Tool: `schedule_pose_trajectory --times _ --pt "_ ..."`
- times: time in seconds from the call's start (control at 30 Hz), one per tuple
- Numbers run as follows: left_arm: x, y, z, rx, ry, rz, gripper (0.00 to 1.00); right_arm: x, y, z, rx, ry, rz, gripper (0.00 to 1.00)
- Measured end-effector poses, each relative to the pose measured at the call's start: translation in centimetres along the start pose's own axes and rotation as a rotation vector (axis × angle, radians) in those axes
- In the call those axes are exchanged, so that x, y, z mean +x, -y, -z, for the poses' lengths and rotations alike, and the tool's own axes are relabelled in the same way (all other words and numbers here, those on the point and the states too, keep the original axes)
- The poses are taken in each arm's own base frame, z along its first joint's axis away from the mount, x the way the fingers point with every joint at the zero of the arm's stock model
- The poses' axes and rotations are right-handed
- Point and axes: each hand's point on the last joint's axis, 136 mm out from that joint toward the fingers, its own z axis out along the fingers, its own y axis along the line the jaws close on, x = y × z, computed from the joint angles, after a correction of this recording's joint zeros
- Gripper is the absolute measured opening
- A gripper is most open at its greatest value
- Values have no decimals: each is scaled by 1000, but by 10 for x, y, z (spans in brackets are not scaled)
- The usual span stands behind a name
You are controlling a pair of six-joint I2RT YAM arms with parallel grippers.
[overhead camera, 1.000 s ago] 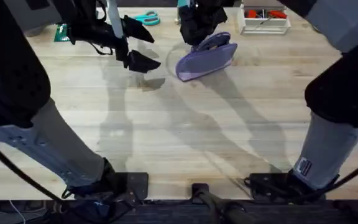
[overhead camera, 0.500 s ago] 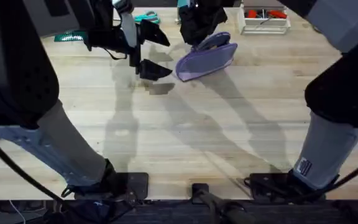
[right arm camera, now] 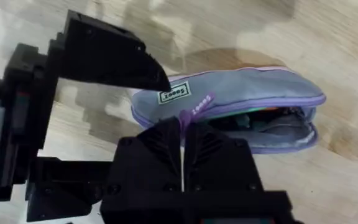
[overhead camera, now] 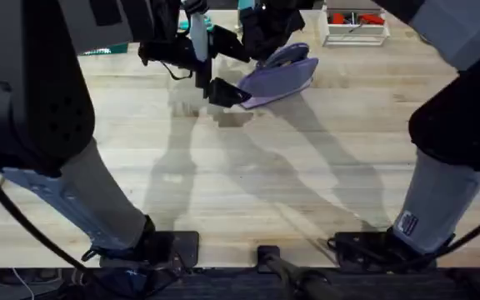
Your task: Unzip the bag, pick up the pens from the table one at a time and place them inside, then zip the bag closed.
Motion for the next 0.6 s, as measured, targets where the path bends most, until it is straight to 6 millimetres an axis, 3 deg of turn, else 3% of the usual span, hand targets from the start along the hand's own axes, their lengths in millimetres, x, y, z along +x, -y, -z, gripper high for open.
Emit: schedule_pose_trajectory --times 0.13,0.4,0.6 --pt "3 -3 -2 -7 -6 33 998 0 0 0 0 0 0 30" --pt "36 -4 -17 21 -39 126 976 0 0 0 0 1 0 30" --pt "36 -5 -19 19 -29 119 977 0 0 0 0 1 0 30"
